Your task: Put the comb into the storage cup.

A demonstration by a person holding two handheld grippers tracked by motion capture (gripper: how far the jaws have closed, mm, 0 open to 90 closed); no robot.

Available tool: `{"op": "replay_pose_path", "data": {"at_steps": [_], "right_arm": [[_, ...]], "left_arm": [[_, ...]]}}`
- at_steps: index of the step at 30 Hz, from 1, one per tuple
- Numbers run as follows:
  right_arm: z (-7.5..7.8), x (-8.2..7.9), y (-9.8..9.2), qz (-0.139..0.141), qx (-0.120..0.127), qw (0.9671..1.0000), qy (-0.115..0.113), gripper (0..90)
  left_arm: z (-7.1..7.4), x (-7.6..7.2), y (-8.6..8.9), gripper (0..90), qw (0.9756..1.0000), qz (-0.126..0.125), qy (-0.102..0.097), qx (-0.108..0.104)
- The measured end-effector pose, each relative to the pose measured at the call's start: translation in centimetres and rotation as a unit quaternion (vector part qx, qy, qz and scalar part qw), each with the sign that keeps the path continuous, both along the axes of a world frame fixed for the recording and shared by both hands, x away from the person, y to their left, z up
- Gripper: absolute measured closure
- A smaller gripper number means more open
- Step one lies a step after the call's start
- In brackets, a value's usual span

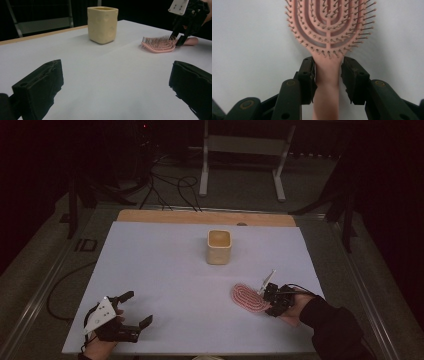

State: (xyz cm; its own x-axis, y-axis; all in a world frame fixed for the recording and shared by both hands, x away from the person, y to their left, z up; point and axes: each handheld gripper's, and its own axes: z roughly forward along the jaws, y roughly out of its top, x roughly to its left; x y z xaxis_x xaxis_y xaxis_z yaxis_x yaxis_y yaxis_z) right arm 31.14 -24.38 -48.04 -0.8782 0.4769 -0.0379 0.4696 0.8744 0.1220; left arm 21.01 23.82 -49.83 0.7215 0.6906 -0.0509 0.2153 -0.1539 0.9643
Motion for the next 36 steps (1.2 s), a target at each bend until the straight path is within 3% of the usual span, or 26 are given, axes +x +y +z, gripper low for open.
{"op": "replay_pose_path", "data": {"at_steps": [18, 22, 27, 29, 36], "right_arm": [[-0.6, 0.1, 0.7, 0.006, -0.022, 0.9997, 0.011, 68.4], [-0.7, -0.2, 0.3, -0.005, -0.008, 1.0, 0.001, 69.4], [-0.7, -0.3, 0.5, -0.008, -0.014, 0.9999, 0.002, 69.8], [-0.7, -0.5, 0.4, -0.005, -0.013, 0.9999, -0.009, 70.0], [-0.7, -0.9, -0.1, -0.017, 0.008, 0.9996, -0.022, 70.2]], "left_arm": [[-0.1, 0.0, 0.0, 0.2, 1.0, -0.001, 0.002, 0.002], [-0.1, 0.0, 0.0, 0.2, 1.0, -0.001, 0.003, 0.005], [-0.1, 0.0, 0.0, 0.2, 1.0, -0.001, 0.003, 0.005], [-0.1, 0.0, 0.0, 0.2, 1.0, -0.001, 0.003, 0.005], [-0.1, 0.1, -0.1, 0.2, 1.0, 0.0, 0.004, 0.004]]}}
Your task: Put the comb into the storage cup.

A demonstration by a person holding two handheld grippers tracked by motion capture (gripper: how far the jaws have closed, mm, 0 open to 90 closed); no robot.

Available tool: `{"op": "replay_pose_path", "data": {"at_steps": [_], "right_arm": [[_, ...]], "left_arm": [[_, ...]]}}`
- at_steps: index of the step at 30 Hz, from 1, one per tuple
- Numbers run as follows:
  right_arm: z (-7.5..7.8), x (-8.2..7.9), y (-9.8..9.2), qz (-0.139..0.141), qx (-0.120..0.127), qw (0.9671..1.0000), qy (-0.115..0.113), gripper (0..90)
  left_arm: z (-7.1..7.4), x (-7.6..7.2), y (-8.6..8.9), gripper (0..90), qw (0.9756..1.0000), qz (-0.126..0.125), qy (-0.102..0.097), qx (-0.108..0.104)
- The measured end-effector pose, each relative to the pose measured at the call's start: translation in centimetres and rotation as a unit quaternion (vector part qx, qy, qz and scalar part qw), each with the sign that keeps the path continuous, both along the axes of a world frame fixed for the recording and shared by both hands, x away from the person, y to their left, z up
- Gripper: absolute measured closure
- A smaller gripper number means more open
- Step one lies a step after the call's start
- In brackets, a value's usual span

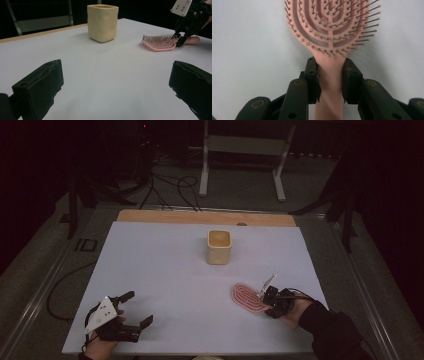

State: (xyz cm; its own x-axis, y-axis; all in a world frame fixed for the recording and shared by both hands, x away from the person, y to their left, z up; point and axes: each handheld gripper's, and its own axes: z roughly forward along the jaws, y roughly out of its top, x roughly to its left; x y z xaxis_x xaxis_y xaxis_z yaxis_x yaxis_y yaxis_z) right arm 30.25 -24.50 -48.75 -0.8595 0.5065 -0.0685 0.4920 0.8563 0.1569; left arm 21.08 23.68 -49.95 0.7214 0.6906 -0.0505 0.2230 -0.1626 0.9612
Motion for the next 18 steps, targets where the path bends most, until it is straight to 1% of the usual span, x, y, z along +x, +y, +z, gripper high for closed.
{"op": "replay_pose_path", "data": {"at_steps": [3, 4, 5, 6, 7, 8, 9, 10, 11, 12, 13, 14, 15, 18], "right_arm": [[0.1, -0.2, 0.2, 0.002, -0.006, 1.0, -0.006, 70.2], [0.0, -0.2, 0.2, 0.0, -0.004, 1.0, -0.008, 70.3], [0.1, -0.2, 0.2, 0.004, -0.004, 0.9999, -0.01, 70.3], [0.1, -0.2, 0.2, -0.001, 0.001, 0.9999, -0.016, 70.4], [0.1, -0.2, 0.2, -0.001, 0.001, 0.9999, -0.016, 70.4], [0.2, -0.2, 0.3, -0.004, 0.005, 0.9999, -0.014, 70.4], [0.1, -0.2, 0.5, -0.006, 0.013, 0.9996, -0.023, 70.4], [0.1, -0.2, 0.6, 0.0, 0.018, 0.9996, -0.022, 70.4], [0.2, -0.3, 0.7, 0.002, 0.023, 0.9993, -0.028, 70.5], [0.3, -0.3, 0.8, 0.0, 0.029, 0.9992, -0.029, 70.5], [0.4, -0.2, 0.9, 0.006, 0.037, 0.9988, -0.032, 70.4], [0.5, -0.2, 1.0, 0.006, 0.042, 0.9983, -0.039, 70.5], [0.7, -0.2, 1.1, 0.004, 0.049, 0.998, -0.039, 70.4], [1.2, -0.1, 1.2, 0.002, 0.07, 0.9963, -0.051, 70.4]], "left_arm": [[0.0, 0.0, 0.0, 0.2, 1.0, 0.002, 0.001, -0.001], [0.0, 0.0, 0.1, 0.2, 1.0, 0.001, 0.001, -0.002], [0.0, 0.0, 0.1, 0.2, 1.0, 0.002, 0.001, -0.002], [0.0, 0.0, 0.1, 0.2, 1.0, 0.003, 0.001, -0.002], [0.0, 0.0, 0.1, 0.2, 1.0, 0.003, 0.001, -0.002], [0.0, -0.1, 0.1, 0.2, 1.0, 0.004, 0.0, -0.001], [0.0, 0.0, 0.2, 0.2, 1.0, 0.004, 0.0, -0.002], [0.0, 0.0, 0.2, 0.1, 1.0, 0.005, 0.0, -0.003], [0.0, 0.0, 0.1, 0.2, 1.0, 0.005, 0.001, -0.003], [0.0, 0.0, 0.2, 0.2, 1.0, 0.004, 0.001, -0.003], [0.0, 0.0, 0.1, 0.2, 1.0, 0.004, 0.0, -0.002], [0.0, 0.0, 0.1, 0.2, 1.0, 0.004, 0.0, -0.002], [0.0, 0.0, 0.1, 0.2, 1.0, 0.003, 0.0, -0.002], [0.0, 0.0, 0.1, 0.2, 1.0, 0.004, 0.001, -0.002]]}}
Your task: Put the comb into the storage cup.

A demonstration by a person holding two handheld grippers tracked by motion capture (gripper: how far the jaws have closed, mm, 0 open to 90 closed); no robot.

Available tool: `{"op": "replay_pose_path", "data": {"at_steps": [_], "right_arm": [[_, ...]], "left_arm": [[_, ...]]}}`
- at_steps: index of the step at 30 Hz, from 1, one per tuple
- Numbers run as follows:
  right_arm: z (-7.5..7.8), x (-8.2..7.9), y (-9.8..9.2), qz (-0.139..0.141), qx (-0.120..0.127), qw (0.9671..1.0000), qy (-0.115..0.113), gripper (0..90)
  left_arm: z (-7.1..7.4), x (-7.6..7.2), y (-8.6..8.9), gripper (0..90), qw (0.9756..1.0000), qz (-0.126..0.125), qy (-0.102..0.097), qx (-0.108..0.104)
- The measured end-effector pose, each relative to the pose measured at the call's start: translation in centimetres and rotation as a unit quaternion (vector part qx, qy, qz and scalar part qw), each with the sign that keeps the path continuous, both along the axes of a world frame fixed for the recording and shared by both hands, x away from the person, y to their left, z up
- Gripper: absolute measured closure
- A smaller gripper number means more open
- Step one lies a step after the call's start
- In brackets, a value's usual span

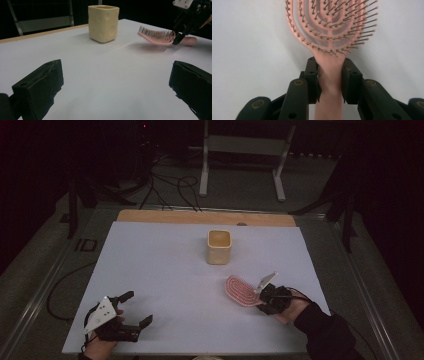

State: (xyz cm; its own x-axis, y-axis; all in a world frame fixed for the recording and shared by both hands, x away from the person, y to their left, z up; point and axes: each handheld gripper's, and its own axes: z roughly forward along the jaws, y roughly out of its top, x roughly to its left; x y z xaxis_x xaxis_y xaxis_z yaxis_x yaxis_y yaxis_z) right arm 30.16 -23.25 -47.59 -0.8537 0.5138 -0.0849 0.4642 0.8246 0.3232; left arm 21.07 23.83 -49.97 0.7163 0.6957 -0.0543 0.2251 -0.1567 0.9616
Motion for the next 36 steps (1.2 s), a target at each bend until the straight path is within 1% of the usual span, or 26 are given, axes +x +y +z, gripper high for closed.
{"op": "replay_pose_path", "data": {"at_steps": [1, 2, 3, 4, 7, 9, 10, 11, 12, 13, 15, 16, 17, 19, 20, 21, 23, 26, 27, 28, 30, 31, 33, 34, 35, 36], "right_arm": [[0.2, 0.0, 0.1, 0.002, 0.009, 0.9999, -0.007, 70.5], [0.4, 0.0, 0.2, -0.006, 0.023, 0.9997, -0.008, 70.5], [0.5, 0.0, 0.2, -0.003, 0.031, 0.9995, -0.006, 70.5], [0.6, 0.0, 0.4, -0.002, 0.037, 0.9992, -0.014, 70.5], [0.9, 0.1, 0.7, 0.001, 0.059, 0.998, -0.02, 70.5], [0.9, 0.1, 0.8, 0.001, 0.064, 0.9976, -0.026, 70.5], [1.1, 0.2, 1.1, -0.001, 0.08, 0.9963, -0.032, 70.5], [1.2, 0.2, 1.2, 0.001, 0.084, 0.9956, -0.041, 70.5], [1.3, 0.2, 1.3, -0.004, 0.094, 0.9945, -0.046, 70.4], [1.4, 0.3, 1.4, -0.002, 0.105, 0.9937, -0.041, 70.4], [1.4, 0.3, 1.7, -0.008, 0.117, 0.9919, -0.049, 70.4], [1.4, 0.3, 1.8, -0.001, 0.121, 0.9912, -0.052, 70.4], [1.4, 0.3, 1.9, -0.004, 0.126, 0.9903, -0.06, 70.4], [1.5, 0.3, 2.0, -0.004, 0.145, 0.9876, -0.061, 70.4], [1.6, 0.2, 2.1, -0.01, 0.155, 0.9857, -0.066, 70.4], [1.6, 0.1, 2.2, -0.008, 0.167, 0.9839, -0.063, 70.4], [1.6, 0.0, 2.4, -0.011, 0.186, 0.98, -0.071, 70.4], [1.5, -0.1, 2.6, -0.016, 0.208, 0.9749, -0.079, 70.4], [1.5, -0.1, 2.7, -0.017, 0.214, 0.9735, -0.079, 70.5], [1.5, -0.1, 2.7, -0.019, 0.218, 0.972, -0.087, 70.4], [1.4, -0.2, 2.7, -0.02, 0.234, 0.9683, -0.086, 70.4], [1.5, -0.3, 2.8, -0.021, 0.237, 0.9666, -0.096, 70.4], [1.6, -0.4, 2.8, -0.017, 0.248, 0.9646, -0.088, 70.4], [1.7, -0.5, 2.8, -0.017, 0.249, 0.9638, -0.094, 70.4], [1.7, -0.5, 2.8, -0.015, 0.252, 0.9632, -0.093, 70.4], [1.7, -0.5, 2.8, -0.014, 0.259, 0.9615, -0.092, 70.4]], "left_arm": [[0.0, 0.0, 0.0, 0.2, 1.0, 0.0, 0.0, 0.0], [0.0, 0.0, 0.0, 0.2, 1.0, 0.0, 0.0, 0.0], [0.0, 0.0, 0.0, 0.2, 1.0, 0.0, -0.001, 0.0], [0.0, 0.0, 0.0, 0.2, 1.0, 0.0, 0.0, 0.0], [0.0, 0.0, 0.0, 0.2, 1.0, 0.0, 0.001, 0.001], [0.0, 0.0, 0.0, 0.2, 1.0, 0.001, 0.0, -0.002], [0.0, 0.0, 0.0, 0.2, 1.0, 0.0, 0.0, -0.001], [0.0, 0.0, 0.0, 0.2, 1.0, 0.0, 0.001, 0.0], [0.0, 0.0, 0.0, 0.2, 1.0, 0.0, 0.001, 0.001], [0.0, 0.0, 0.0, 0.2, 1.0, 0.0, 0.001, 0.0], [0.0, 0.0, 0.0, 0.2, 1.0, 0.0, 0.0, -0.001], [0.0, 0.0, 0.0, 0.2, 1.0, 0.0, 0.0, 0.0], [0.0, 0.0, 0.0, 0.2, 1.0, 0.0, 0.0, 0.0], [0.0, 0.0, 0.0, 0.2, 1.0, 0.0, 0.0, -0.001], [0.0, 0.0, 0.0, 0.2, 1.0, 0.0, 0.0, -0.001], [0.0, 0.0, 0.0, 0.2, 1.0, 0.0, 0.001, 0.0], [0.0, 0.0, 0.0, 0.2, 1.0, 0.0, 0.001, 0.0], [0.0, 0.0, 0.0, 0.2, 1.0, 0.0, 0.001, 0.0], [0.0, 0.0, 0.0, 0.2, 1.0, 0.0, 0.001, -0.001], [0.0, 0.0, 0.0, 0.2, 1.0, 0.001, 0.0, -0.002], [0.0, 0.0, 0.1, 0.1, 1.0, 0.0, 0.0, -0.002], [0.0, 0.0, 0.1, 0.2, 1.0, 0.0, 0.001, -0.002], [0.0, 0.0, 0.1, 0.2, 1.0, 0.0, 0.002, -0.001], [0.0, 0.0, 0.1, 0.2, 1.0, 0.0, 0.001, -0.001], [0.0, 0.0, 0.1, 0.2, 1.0, 0.0, 0.001, -0.003], [0.0, 0.0, 0.1, 0.2, 1.0, 0.001, 0.001, -0.003]]}}
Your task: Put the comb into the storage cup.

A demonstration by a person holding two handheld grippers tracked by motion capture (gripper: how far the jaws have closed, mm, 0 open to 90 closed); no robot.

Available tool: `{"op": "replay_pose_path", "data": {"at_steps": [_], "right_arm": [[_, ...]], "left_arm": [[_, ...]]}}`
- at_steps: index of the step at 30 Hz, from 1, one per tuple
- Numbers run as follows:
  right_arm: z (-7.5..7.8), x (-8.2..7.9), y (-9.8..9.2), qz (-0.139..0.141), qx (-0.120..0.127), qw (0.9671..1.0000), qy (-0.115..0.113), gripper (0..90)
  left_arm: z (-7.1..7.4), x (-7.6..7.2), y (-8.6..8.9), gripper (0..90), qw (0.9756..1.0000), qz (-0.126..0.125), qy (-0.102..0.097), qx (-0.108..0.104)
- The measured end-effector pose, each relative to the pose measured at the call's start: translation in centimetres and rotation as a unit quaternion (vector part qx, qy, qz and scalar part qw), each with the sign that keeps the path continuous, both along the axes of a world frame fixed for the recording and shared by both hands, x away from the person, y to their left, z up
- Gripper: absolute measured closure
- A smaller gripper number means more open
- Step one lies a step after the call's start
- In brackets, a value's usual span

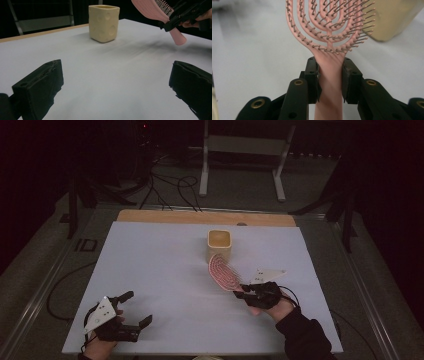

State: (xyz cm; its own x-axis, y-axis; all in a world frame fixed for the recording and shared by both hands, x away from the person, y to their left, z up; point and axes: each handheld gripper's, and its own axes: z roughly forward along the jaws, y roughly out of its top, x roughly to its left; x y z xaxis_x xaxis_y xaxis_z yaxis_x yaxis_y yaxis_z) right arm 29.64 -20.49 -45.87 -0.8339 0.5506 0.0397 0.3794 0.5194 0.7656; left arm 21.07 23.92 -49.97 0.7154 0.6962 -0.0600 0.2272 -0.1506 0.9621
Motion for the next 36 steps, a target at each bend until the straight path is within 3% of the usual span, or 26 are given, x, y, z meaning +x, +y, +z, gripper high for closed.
{"op": "replay_pose_path", "data": {"at_steps": [4, 8, 11, 17, 21, 25, 27, 30, 36], "right_arm": [[0.1, -0.2, -0.3, -0.009, 0.036, 0.9993, -0.011, 70.4], [0.2, -0.6, -0.7, -0.007, 0.083, 0.9963, -0.022, 70.4], [0.3, -0.8, -1.1, -0.01, 0.102, 0.9945, -0.021, 70.4], [0.2, -1.3, -2.2, -0.007, 0.152, 0.9879, -0.028, 70.3], [0.2, -1.8, -3.0, -0.02, 0.166, 0.9851, -0.041, 70.3], [-0.2, -2.3, -4.0, -0.041, 0.2, 0.9777, -0.05, 70.4], [-0.3, -2.4, -4.2, -0.047, 0.205, 0.9763, -0.052, 70.3], [-1.2, -2.5, -4.8, -0.084, 0.229, 0.9685, -0.05, 70.3], [-1.6, -2.1, -4.6, -0.094, 0.225, 0.9685, -0.051, 70.4]], "left_arm": [[0.0, 0.0, 0.1, 0.1, 1.0, 0.0, 0.0, 0.0], [0.0, 0.0, 0.1, 0.2, 1.0, 0.0, 0.001, 0.0], [0.0, 0.0, 0.1, 0.2, 1.0, 0.0, 0.001, -0.001], [0.0, 0.0, 0.1, 0.2, 1.0, 0.0, 0.003, -0.004], [-0.1, 0.0, 0.1, 0.2, 1.0, 0.002, 0.004, -0.004], [-0.1, 0.1, 0.1, 0.2, 1.0, 0.003, 0.005, -0.005], [-0.1, 0.1, 0.1, 0.2, 1.0, 0.003, 0.005, -0.004], [-0.1, 0.1, 0.0, 0.2, 1.0, 0.003, 0.005, -0.003], [-0.2, 0.2, -0.1, 0.2, 1.0, 0.002, 0.008, -0.002]]}}
